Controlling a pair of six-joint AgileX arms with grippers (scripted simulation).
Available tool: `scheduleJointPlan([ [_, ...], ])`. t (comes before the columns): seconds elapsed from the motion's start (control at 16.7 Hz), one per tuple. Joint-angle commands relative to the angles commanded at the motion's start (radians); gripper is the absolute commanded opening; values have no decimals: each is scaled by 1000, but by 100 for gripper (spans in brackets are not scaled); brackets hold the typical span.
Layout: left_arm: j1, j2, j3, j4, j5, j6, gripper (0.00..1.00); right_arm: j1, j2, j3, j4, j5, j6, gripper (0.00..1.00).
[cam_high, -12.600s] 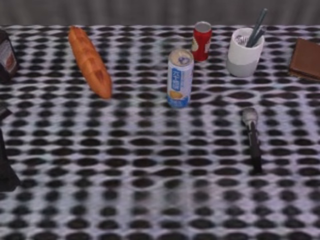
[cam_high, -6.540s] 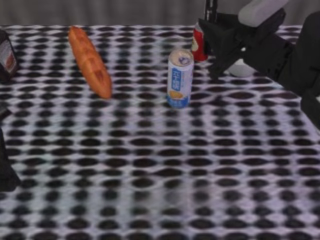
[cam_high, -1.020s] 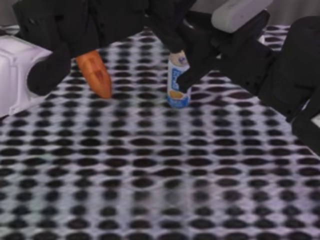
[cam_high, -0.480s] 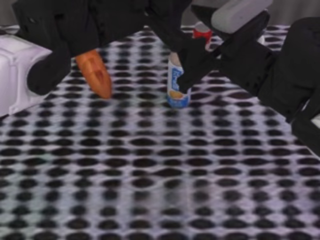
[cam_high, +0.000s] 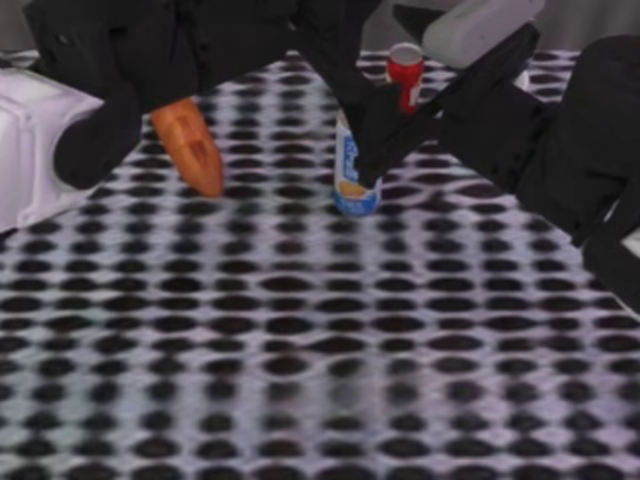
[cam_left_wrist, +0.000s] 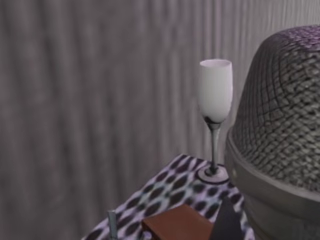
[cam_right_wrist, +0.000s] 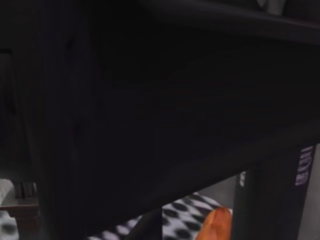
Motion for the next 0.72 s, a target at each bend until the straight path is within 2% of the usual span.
scheduleJointPlan([
  [0.18,11,-10,2,-4,4,5,0,-10,-9,-24,-5,4,-5,100],
  [0.54,132,-72,-51,-10,109,8,0,-36,-237,-206,-44,-30,-3,100],
  [0.72,163,-86,-65,-13,133,9,0,-38,-279,-245,-50,-42,-3,100],
])
